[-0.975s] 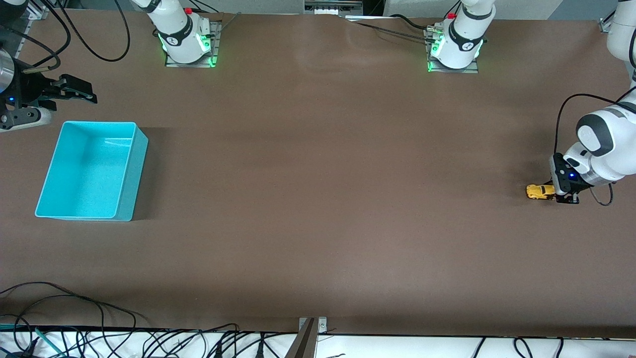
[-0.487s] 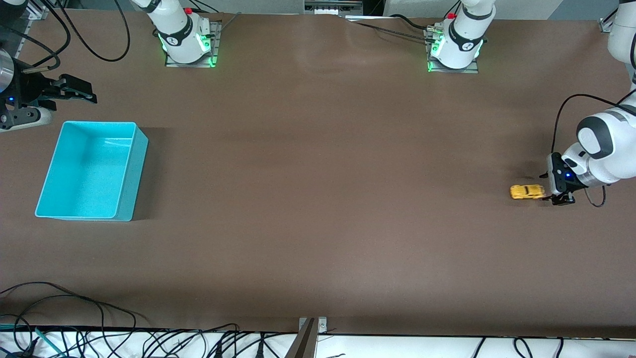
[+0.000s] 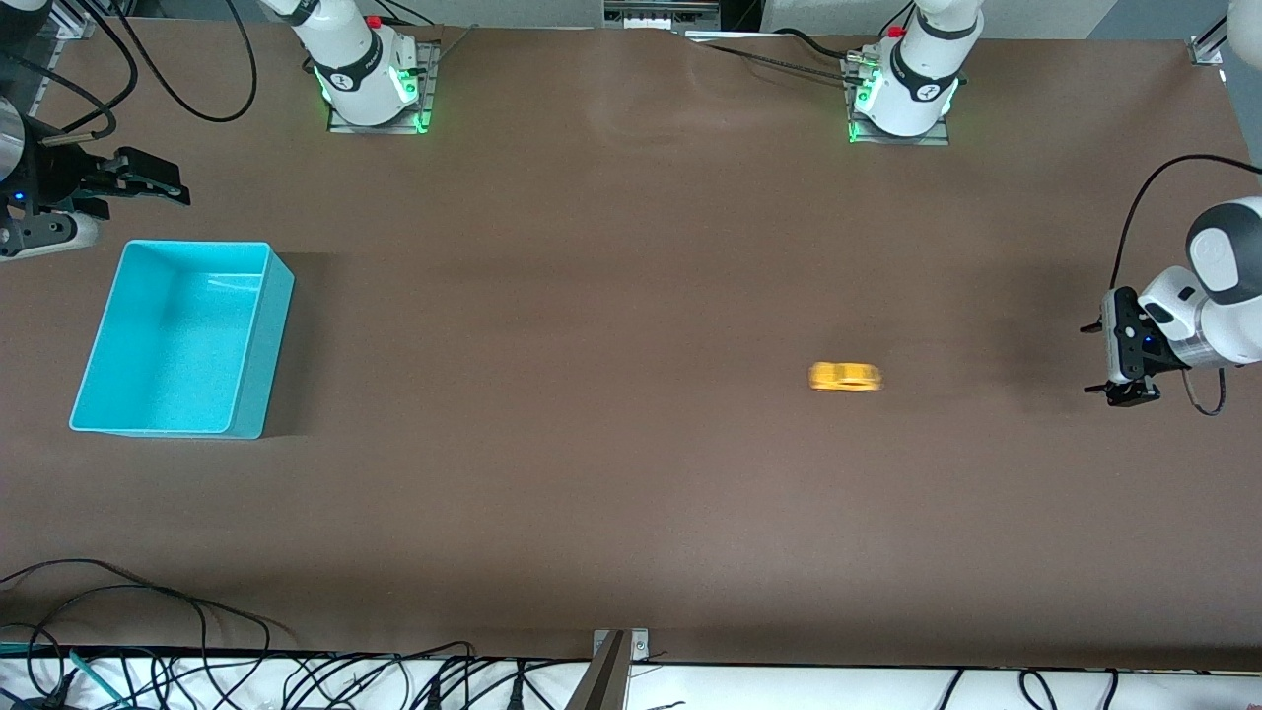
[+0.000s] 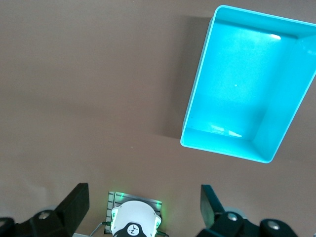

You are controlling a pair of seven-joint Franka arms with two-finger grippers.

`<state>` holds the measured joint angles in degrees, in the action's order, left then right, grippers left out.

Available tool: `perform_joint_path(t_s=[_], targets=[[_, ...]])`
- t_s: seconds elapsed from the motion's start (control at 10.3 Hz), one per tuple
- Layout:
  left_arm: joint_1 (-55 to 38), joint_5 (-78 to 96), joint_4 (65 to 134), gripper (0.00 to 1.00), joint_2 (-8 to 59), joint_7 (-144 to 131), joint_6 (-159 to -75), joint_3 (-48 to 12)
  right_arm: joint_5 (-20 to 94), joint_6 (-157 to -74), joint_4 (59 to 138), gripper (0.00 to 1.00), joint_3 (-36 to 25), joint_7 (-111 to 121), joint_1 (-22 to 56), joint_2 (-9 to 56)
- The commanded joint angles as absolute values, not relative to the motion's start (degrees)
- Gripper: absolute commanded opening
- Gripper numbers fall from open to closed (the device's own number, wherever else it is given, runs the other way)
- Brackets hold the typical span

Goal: Wind up and store yellow beetle car
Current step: 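Open the left gripper to release the car toward the cyan box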

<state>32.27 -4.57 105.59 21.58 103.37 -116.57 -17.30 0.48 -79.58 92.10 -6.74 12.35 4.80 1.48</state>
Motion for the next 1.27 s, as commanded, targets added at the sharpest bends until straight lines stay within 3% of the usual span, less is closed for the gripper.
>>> perform_joint_path(t_s=[0.0,0.58,1.17], targets=[[31.30,-6.15,99.87,1.00,21.45,96.62,-108.14,-18.19,1.49,-78.49,91.41,1.00,-7.12,13.45,4.75,1.05],[27.43,-6.07,90.55,1.00,21.36,83.17,-94.68,-18.54,1.49,-78.49,91.41,1.00,-7.12,13.45,4.75,1.05],[26.98,-5.19,81.74,1.00,17.51,51.32,-82.54,-26.62,1.49,-78.49,91.32,1.00,-6.77,13.01,4.83,1.05]])
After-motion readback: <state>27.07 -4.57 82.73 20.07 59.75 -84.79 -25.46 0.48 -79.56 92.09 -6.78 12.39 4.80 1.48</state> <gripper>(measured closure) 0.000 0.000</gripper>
